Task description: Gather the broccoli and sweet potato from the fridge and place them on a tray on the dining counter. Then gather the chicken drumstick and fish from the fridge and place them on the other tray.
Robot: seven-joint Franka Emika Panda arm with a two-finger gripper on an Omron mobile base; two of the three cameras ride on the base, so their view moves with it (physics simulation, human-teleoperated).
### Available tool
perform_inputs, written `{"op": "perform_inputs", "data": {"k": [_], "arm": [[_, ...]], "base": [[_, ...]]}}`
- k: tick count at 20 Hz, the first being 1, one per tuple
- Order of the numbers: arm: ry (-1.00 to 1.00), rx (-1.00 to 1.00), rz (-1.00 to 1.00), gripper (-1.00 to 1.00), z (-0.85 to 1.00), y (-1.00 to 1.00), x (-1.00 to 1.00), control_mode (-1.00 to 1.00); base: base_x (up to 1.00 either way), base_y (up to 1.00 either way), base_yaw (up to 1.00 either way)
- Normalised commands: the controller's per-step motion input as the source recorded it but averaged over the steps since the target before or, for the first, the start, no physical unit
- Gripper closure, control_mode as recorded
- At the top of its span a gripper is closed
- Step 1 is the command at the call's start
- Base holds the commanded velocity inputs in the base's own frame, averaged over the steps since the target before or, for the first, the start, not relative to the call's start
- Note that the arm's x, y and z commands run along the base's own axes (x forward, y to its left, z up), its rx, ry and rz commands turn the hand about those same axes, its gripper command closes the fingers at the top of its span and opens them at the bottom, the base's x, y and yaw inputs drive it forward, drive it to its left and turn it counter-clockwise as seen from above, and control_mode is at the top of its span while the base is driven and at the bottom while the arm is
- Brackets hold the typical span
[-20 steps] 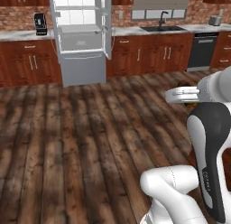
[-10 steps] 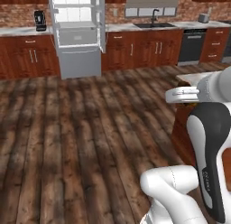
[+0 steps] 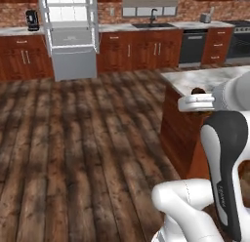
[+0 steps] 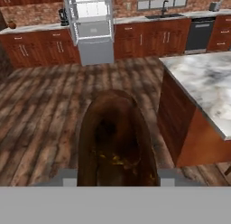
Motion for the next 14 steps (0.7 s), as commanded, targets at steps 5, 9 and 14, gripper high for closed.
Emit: {"op": "perform_inputs", "data": {"k": [5,9,14], "arm": [[0.0,0.0,0.0,1.0,0.0,0.0,0.0,1.0],[0.0,0.0,0.0,1.0,0.0,0.0,0.0,1.0],[0.0,0.0,0.0,1.0,0.0,0.0,0.0,1.0]], "base": [[-0.58,-0.93,-0.01],[-0.51,-0.91,-0.01],[-0.15,-0.93,-0.01]]}}
